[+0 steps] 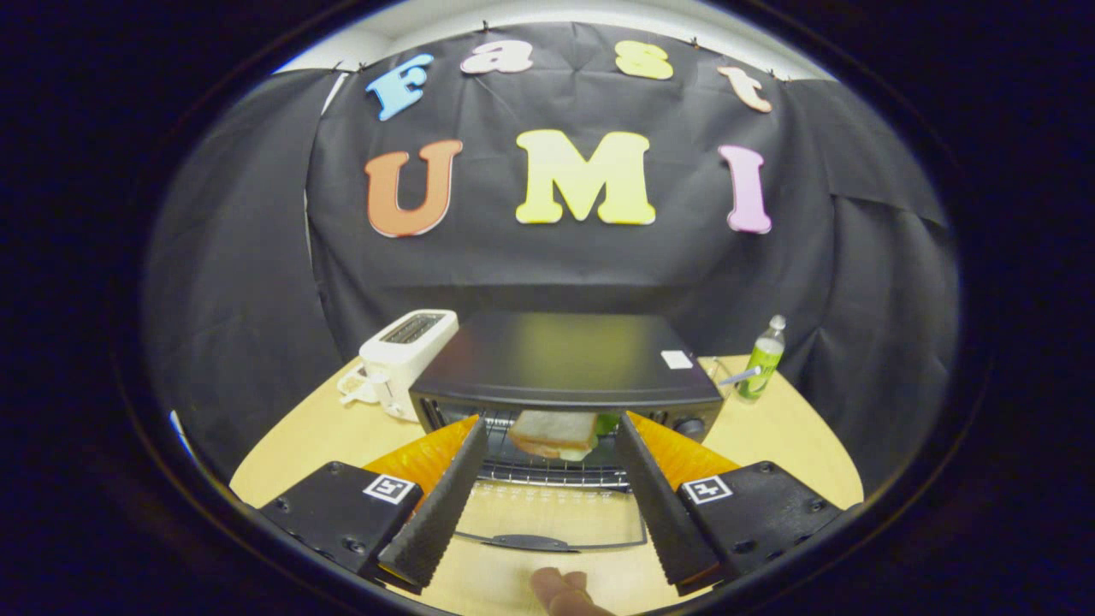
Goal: Open the toaster oven, put the food inside, and close the toaster oven door.
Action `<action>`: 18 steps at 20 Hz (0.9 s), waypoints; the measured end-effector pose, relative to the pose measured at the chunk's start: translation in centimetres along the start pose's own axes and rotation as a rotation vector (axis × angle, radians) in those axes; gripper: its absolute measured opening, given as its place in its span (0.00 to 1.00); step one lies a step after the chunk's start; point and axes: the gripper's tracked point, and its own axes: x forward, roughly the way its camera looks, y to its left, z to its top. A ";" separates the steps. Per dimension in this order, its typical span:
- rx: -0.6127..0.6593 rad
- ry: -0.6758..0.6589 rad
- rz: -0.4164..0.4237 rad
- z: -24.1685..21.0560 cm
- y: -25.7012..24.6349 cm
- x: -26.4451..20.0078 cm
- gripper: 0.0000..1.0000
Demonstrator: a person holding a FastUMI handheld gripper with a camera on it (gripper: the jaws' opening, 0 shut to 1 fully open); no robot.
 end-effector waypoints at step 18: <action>0.109 -0.292 -0.003 5.2 0.3 -14.1 0.98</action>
